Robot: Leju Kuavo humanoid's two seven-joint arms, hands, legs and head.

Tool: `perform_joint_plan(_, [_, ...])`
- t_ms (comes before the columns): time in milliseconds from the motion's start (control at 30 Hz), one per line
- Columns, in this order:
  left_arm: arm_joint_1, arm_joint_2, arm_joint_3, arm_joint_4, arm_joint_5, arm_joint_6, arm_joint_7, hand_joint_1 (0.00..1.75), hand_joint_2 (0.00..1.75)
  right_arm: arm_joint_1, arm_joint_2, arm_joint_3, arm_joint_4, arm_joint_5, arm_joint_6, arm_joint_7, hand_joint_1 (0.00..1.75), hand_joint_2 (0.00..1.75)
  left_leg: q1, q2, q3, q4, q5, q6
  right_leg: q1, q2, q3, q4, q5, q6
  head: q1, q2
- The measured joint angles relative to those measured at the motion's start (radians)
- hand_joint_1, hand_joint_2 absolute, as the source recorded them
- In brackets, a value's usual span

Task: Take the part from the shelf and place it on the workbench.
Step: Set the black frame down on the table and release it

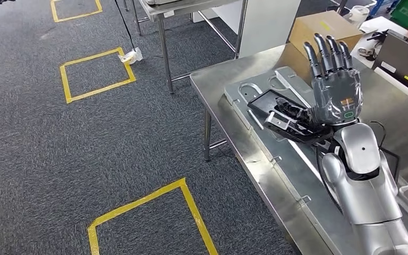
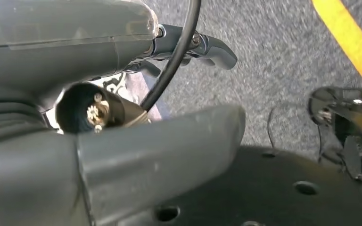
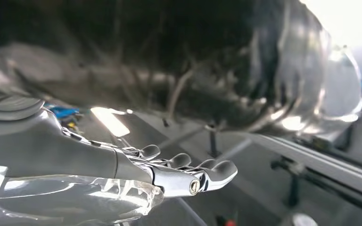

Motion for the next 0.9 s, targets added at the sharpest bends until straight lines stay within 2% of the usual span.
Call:
perform_joint_plan(33, [0.0, 0.0, 0.0, 0.0, -0.001, 0.0, 0.0, 0.0, 0.0, 0.0, 0.0, 0.01, -0.015, 0.001, 0.004, -0.003, 0.0, 0.0, 0.0, 0.0, -0.03, 0.056, -0.018, -0.001, 0.003, -0.005, 0.0, 0.002, -0.002, -0.003, 0.0, 0.0])
perform_joint_plan(67, [0.0, 0.0, 0.0, 0.0, -0.003, 0.0, 0.0, 0.0, 0.0, 0.0, 0.0, 0.022, -0.027, 0.003, 0.01, -0.005, 0.0, 0.0, 0.0, 0.0, -0.047, 0.085, -0.02, -0.001, 0.005, -0.01, 0.0, 0.004, -0.004, -0.004, 0.0, 0.0])
perform_joint_plan(100, [0.0, 0.0, 0.0, 0.0, -0.004, 0.0, 0.0, 0.0, 0.0, 0.0, 0.0, 0.037, -0.039, 0.005, 0.018, -0.007, 0.0, 0.0, 0.0, 0.001, -0.047, 0.078, -0.003, 0.0, 0.006, -0.015, 0.0, 0.008, -0.007, -0.005, 0.0, 0.0])
perform_joint_plan(167, [-0.001, 0.0, 0.0, 0.0, -0.006, 0.0, 0.0, 0.0, 0.0, -0.002, 0.0, 0.066, -0.057, 0.01, 0.036, -0.007, 0.0, 0.0, 0.0, 0.011, 0.003, -0.028, 0.062, 0.005, 0.008, -0.027, 0.002, 0.017, -0.015, -0.002, 0.0, 0.0])
perform_joint_plan(233, [-0.004, 0.0, 0.0, 0.0, -0.009, 0.0, 0.0, 0.0, 0.0, -0.006, 0.0, 0.088, -0.068, 0.015, 0.048, -0.006, 0.0, 0.0, -0.007, 0.03, 0.053, -0.135, 0.101, 0.014, 0.013, -0.04, 0.001, 0.028, -0.024, 0.006, 0.0, 0.0])
perform_joint_plan(300, [-0.006, 0.0, -0.001, 0.0, -0.013, -0.002, -0.001, 0.0, 0.0, -0.014, 0.001, 0.109, -0.073, 0.016, 0.059, -0.003, 0.0, 0.0, -0.012, 0.028, 0.063, -0.165, 0.105, 0.023, 0.017, -0.053, 0.0, 0.033, -0.027, 0.015, 0.001, 0.0])
perform_joint_plan(367, [-0.005, 0.0, -0.001, 0.0, -0.017, -0.003, -0.001, 0.0, 0.0, -0.019, 0.002, 0.132, -0.074, 0.015, 0.065, 0.001, 0.0, 0.0, -0.009, 0.01, 0.062, -0.172, 0.112, 0.032, 0.017, -0.062, 0.002, 0.032, -0.029, 0.024, 0.001, 0.0])
perform_joint_plan(400, [-0.005, 0.0, -0.001, 0.0, -0.019, -0.004, -0.001, 0.0, 0.0, -0.02, 0.004, 0.143, -0.075, 0.015, 0.067, 0.002, 0.0, 0.0, -0.006, 0.002, 0.063, -0.176, 0.116, 0.036, 0.015, -0.052, 0.0, 0.04, -0.038, 0.03, 0.001, 0.0])
perform_joint_plan(433, [-0.006, 0.0, -0.002, 0.0, -0.021, -0.004, -0.001, 0.0, 0.0, -0.02, 0.005, 0.152, -0.075, 0.015, 0.068, 0.004, 0.0, 0.0, -0.003, -0.005, 0.064, -0.18, 0.12, 0.04, 0.012, -0.035, -0.008, 0.062, -0.056, 0.036, 0.001, 0.0])
perform_joint_plan(500, [-0.007, 0.0, -0.002, 0.0, -0.027, -0.004, 0.0, 0.0, 0.0, -0.021, 0.008, 0.171, -0.074, 0.015, 0.07, 0.007, 0.0, 0.0, 0.0, -0.021, 0.063, -0.183, 0.124, 0.045, 0.004, 0.005, -0.054, 0.167, -0.117, 0.047, 0.002, 0.0])
perform_joint_plan(567, [-0.007, 0.0, -0.006, 0.0, -0.038, -0.004, 0.001, 0.0, 0.0, -0.019, 0.014, 0.197, -0.071, 0.019, 0.072, 0.008, 0.0, 0.0, 0.0, -0.039, 0.061, -0.183, 0.125, 0.045, -0.001, 0.016, -0.112, 0.288, -0.164, 0.052, 0.002, 0.0])
perform_joint_plan(600, [-0.006, 0.0, -0.009, 0.0, -0.046, -0.004, 0.001, 0.0, 0.0, -0.018, 0.02, 0.213, -0.069, 0.022, 0.072, 0.009, 0.0, 0.0, 0.0, -0.049, 0.061, -0.183, 0.125, 0.044, -0.002, 0.017, -0.125, 0.313, -0.163, 0.052, 0.002, 0.0])
perform_joint_plan(633, [-0.006, 0.001, -0.015, 0.0, -0.056, -0.003, 0.0, 0.0, 0.0, -0.016, 0.027, 0.23, -0.066, 0.026, 0.073, 0.011, 0.0, 0.0, 0.0, -0.059, 0.061, -0.183, 0.126, 0.044, -0.003, 0.019, -0.121, 0.302, -0.144, 0.051, 0.002, 0.0])
perform_joint_plan(667, [-0.006, 0.001, -0.022, 0.0, -0.068, 0.0, -0.001, 0.0, 0.0, -0.016, 0.037, 0.248, -0.064, 0.031, 0.073, 0.014, 0.0, 0.0, 0.0, -0.071, 0.063, -0.183, 0.126, 0.042, -0.004, 0.024, -0.098, 0.25, -0.108, 0.049, 0.002, 0.0])
perform_joint_plan(700, [-0.006, 0.001, -0.031, 0.0, -0.08, 0.005, -0.002, 0.0, 0.0, -0.016, 0.046, 0.263, -0.063, 0.038, 0.073, 0.018, 0.0, 0.0, 0.001, -0.082, 0.064, -0.183, 0.126, 0.041, -0.004, 0.043, -0.063, 0.175, -0.071, 0.044, 0.002, 0.0])
perform_joint_plan(733, [-0.007, 0.001, -0.04, 0.0, -0.092, 0.01, -0.002, 0.0, 0.0, -0.016, 0.056, 0.278, -0.063, 0.044, 0.072, 0.024, 0.0, 0.0, 0.001, -0.092, 0.064, -0.184, 0.128, 0.036, -0.006, 0.071, -0.031, 0.107, -0.043, 0.04, 0.002, 0.0])
perform_joint_plan(767, [-0.009, 0.002, -0.048, 0.0, -0.102, 0.016, -0.003, 0.0, 0.0, -0.017, 0.063, 0.292, -0.062, 0.05, 0.072, 0.03, 0.0, 0.0, 0.003, -0.103, 0.061, -0.185, 0.13, 0.031, -0.006, 0.096, -0.006, 0.051, -0.026, 0.035, 0.002, 0.0])
perform_joint_plan(800, [-0.01, 0.002, -0.055, 0.0, -0.109, 0.02, -0.004, 0.0, 0.0, -0.018, 0.07, 0.302, -0.061, 0.055, 0.072, 0.035, 0.0, 0.0, 0.006, -0.114, 0.057, -0.186, 0.134, 0.024, -0.006, 0.115, 0.005, 0.024, -0.023, 0.032, 0.002, 0.0])
perform_joint_plan(833, [-0.01, 0.003, -0.061, 0.0, -0.114, 0.022, -0.004, 0.0, 0.0, -0.019, 0.076, 0.312, -0.059, 0.057, 0.072, 0.039, 0.0, 0.0, 0.009, -0.126, 0.053, -0.189, 0.138, 0.016, -0.004, 0.117, 0.008, 0.019, -0.024, 0.03, 0.002, 0.0])
perform_joint_plan(867, [-0.009, 0.003, -0.067, 0.0, -0.118, 0.023, -0.005, 0.0, 0.0, -0.02, 0.081, 0.319, -0.058, 0.058, 0.072, 0.042, 0.0, 0.0, 0.012, -0.139, 0.051, -0.193, 0.141, 0.008, -0.002, 0.105, 0.011, 0.011, -0.022, 0.026, 0.002, 0.0])
perform_joint_plan(900, [-0.008, 0.003, -0.073, 0.0, -0.122, 0.024, -0.005, 0.0, 0.0, -0.02, 0.087, 0.324, -0.057, 0.058, 0.072, 0.045, 0.0, 0.0, 0.013, -0.141, 0.05, -0.193, 0.142, 0.002, -0.003, 0.091, 0.017, 0.003, -0.019, 0.021, 0.001, 0.0])
